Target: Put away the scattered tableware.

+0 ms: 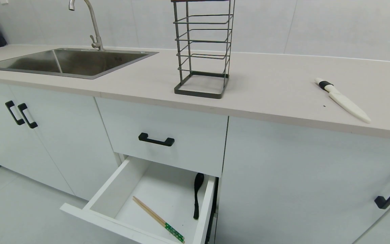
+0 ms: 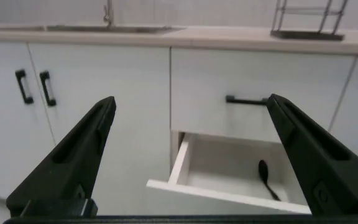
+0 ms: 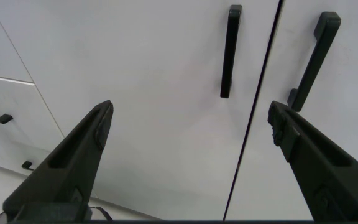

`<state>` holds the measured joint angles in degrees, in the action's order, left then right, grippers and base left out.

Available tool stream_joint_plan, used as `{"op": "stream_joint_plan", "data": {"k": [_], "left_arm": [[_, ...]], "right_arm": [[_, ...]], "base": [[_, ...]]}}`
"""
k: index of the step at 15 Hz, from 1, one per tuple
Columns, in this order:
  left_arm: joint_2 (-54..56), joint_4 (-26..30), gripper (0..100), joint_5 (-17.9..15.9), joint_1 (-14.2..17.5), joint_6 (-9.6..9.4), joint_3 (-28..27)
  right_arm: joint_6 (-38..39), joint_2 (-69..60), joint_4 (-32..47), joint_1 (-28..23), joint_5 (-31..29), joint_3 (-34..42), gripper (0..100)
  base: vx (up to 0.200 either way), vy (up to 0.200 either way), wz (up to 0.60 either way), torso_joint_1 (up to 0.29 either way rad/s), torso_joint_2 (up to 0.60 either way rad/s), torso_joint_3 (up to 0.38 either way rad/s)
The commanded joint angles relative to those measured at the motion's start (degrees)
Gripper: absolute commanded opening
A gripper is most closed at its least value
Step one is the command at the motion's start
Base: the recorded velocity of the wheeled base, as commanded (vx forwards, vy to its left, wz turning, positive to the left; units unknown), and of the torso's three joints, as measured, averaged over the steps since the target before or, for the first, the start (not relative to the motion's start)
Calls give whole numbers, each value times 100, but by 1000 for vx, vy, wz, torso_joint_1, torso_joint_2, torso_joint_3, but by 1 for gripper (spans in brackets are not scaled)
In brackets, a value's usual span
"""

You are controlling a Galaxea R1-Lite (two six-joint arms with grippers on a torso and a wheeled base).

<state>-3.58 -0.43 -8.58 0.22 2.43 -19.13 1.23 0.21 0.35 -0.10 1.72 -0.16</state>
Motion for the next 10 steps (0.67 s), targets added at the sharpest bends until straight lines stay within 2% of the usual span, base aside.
{"op": "stream_joint_plan", "data": {"k": [1, 2, 3, 4, 5, 8, 9, 10], "left_arm": [[-213, 245, 100, -302, -22, 12, 102], [-292, 262, 100, -917, -40, 30, 339], [-450, 359, 100, -1524, -145, 144, 612], [-661, 579, 100, -1928, -171, 390, 858], [-1013, 781, 100, -2095, -163, 452, 999], [-2472, 834, 100, -1981, -163, 452, 1262], [-2771, 825, 100, -1945, -180, 417, 1315], [-3184, 816, 100, -1866, -189, 276, 1324]], "right_arm": [[0, 14, 0, 1, 4, -2, 100], [0, 14, 0, 1, 4, -2, 100], [0, 14, 0, 1, 4, -2, 100], [0, 14, 0, 1, 4, -2, 100], [0, 14, 0, 1, 4, 7, 100], [0, 14, 0, 1, 4, -2, 100], [0, 14, 0, 1, 4, -2, 100], [0, 14, 0, 1, 4, -2, 100]], "base": [[0, 0, 0, 0, 0, 0], [0, 0, 0, 0, 0, 0], [0, 0, 0, 0, 0, 0], [0, 0, 0, 0, 0, 0], [0, 0, 0, 0, 0, 0], [0, 0, 0, 0, 0, 0], [0, 0, 0, 0, 0, 0], [0, 0, 0, 0, 0, 0]]}}
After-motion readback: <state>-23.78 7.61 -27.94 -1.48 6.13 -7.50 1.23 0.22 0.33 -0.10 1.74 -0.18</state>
